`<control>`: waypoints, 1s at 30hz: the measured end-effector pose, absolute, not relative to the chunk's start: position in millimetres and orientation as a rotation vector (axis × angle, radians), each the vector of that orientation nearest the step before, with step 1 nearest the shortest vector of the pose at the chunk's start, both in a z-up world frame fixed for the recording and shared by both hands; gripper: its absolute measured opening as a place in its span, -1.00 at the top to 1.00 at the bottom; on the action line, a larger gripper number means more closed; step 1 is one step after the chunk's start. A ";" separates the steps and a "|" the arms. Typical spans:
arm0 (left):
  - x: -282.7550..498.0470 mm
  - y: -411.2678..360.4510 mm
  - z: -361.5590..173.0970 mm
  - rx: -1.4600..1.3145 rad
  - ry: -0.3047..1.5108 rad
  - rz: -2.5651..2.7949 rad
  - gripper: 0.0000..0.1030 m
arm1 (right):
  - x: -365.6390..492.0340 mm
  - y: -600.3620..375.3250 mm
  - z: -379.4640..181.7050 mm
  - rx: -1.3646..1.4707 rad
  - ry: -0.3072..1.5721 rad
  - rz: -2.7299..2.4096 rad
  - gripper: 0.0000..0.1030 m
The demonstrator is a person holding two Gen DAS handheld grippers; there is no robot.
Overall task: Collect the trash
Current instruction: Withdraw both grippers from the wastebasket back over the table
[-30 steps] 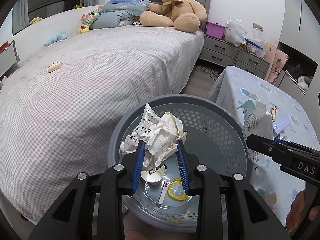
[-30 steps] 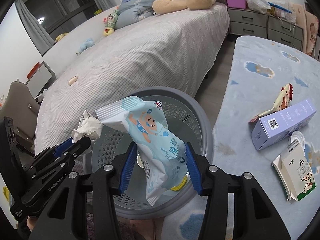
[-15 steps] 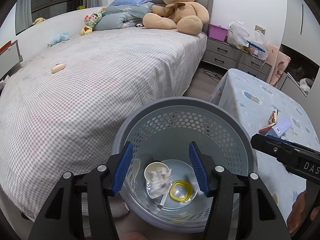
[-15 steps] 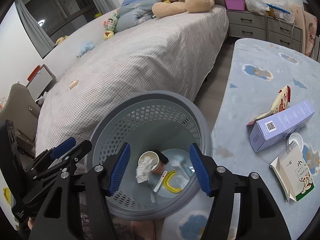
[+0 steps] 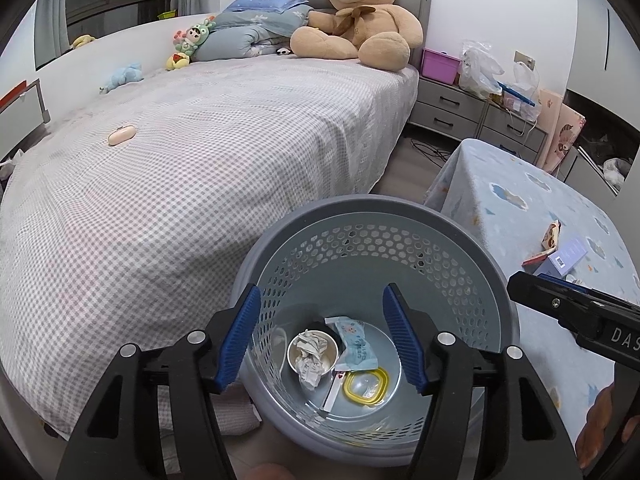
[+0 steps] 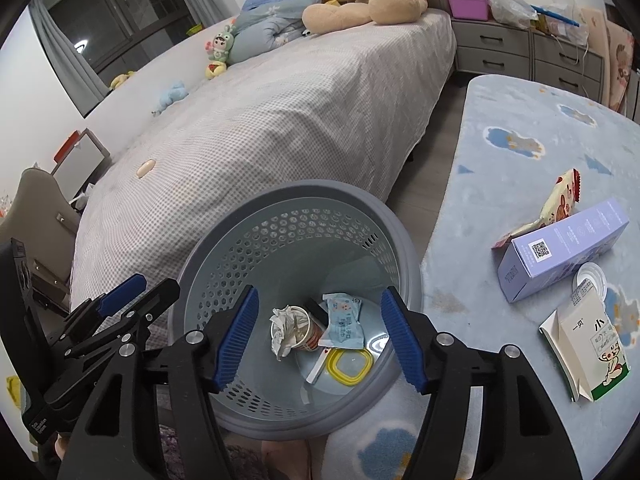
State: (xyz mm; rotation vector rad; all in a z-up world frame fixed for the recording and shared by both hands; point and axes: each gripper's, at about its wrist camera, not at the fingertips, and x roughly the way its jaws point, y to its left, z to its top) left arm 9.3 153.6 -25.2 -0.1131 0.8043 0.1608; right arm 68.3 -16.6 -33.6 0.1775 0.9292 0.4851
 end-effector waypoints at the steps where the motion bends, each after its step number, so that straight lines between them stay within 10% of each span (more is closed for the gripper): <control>1: 9.3 153.2 -25.2 -0.113 0.805 0.162 -0.20 | 68.3 -16.8 -33.5 0.178 0.929 0.485 -0.23; 30: 12.2 148.8 -21.3 -0.108 0.800 0.157 -0.28 | 65.6 -27.2 -32.8 0.180 0.920 0.471 -0.30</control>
